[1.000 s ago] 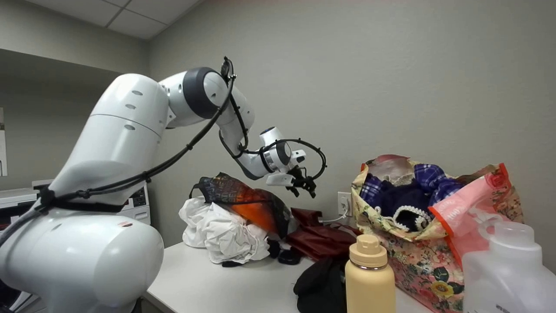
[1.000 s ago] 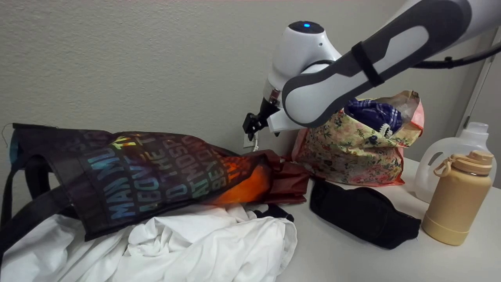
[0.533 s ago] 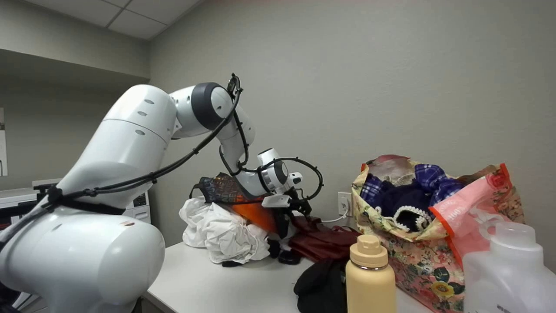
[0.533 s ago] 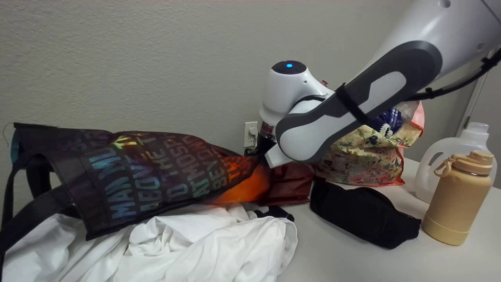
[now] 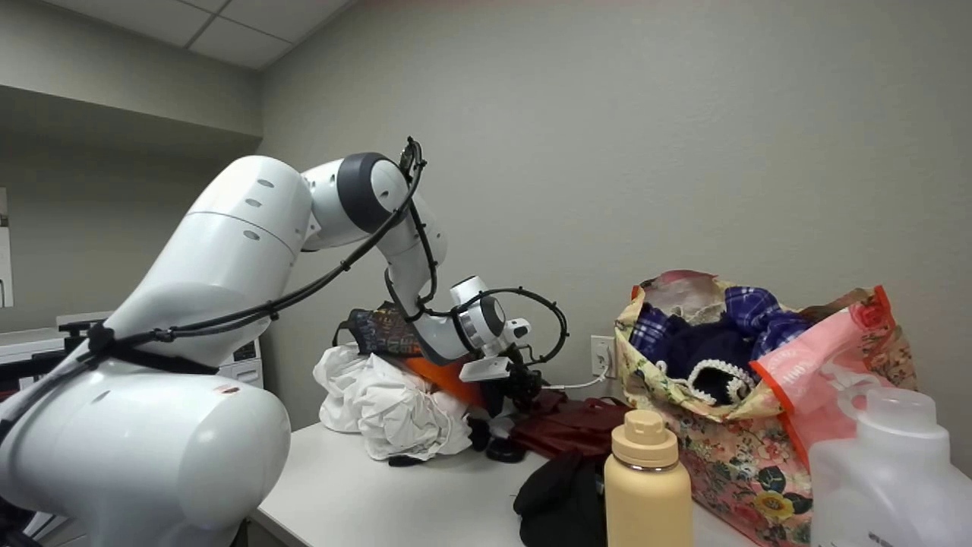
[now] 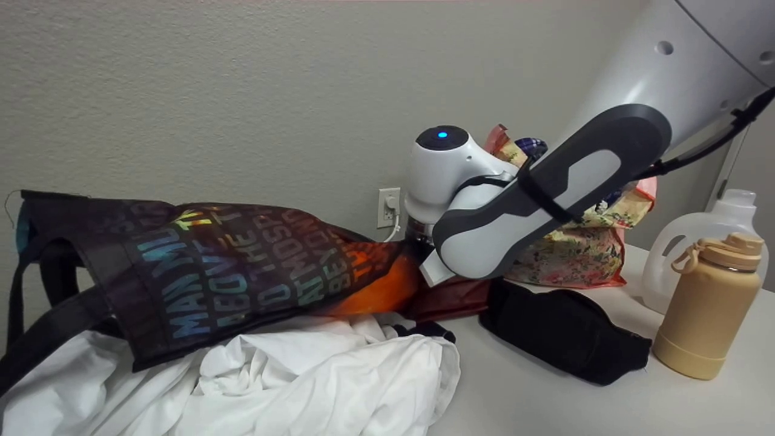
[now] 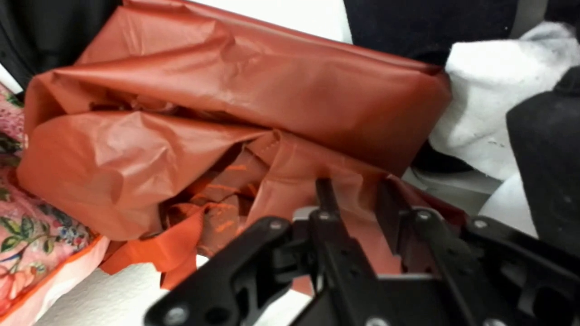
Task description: Move the yellow bottle to the right side of the table and move the bag to the left
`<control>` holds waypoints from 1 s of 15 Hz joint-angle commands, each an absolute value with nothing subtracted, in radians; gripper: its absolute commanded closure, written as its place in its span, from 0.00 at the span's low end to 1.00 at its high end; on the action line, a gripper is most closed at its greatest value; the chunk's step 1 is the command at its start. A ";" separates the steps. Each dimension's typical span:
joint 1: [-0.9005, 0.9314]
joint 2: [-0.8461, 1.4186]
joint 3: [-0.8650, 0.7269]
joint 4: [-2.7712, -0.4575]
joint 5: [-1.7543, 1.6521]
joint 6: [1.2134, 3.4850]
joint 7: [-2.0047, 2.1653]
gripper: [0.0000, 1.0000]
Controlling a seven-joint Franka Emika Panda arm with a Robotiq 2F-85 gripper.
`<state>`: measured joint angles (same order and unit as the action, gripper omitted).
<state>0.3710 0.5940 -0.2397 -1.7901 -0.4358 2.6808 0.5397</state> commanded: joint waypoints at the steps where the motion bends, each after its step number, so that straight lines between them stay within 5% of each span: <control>1: 0.397 0.581 -0.270 -1.811 -0.467 2.656 0.557 0.97; 9: 0.391 0.568 -0.264 -1.809 -0.490 2.668 0.498 0.96; 10: 0.392 0.558 -0.265 -1.811 -0.518 2.675 0.463 0.71; 12: 0.380 0.527 -0.257 -1.817 -0.573 2.682 0.373 0.68; 15: 0.327 0.466 -0.214 -1.838 -0.620 2.689 0.201 0.45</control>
<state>0.3782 0.5483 -0.2557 -1.7917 -0.5729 2.6829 0.3446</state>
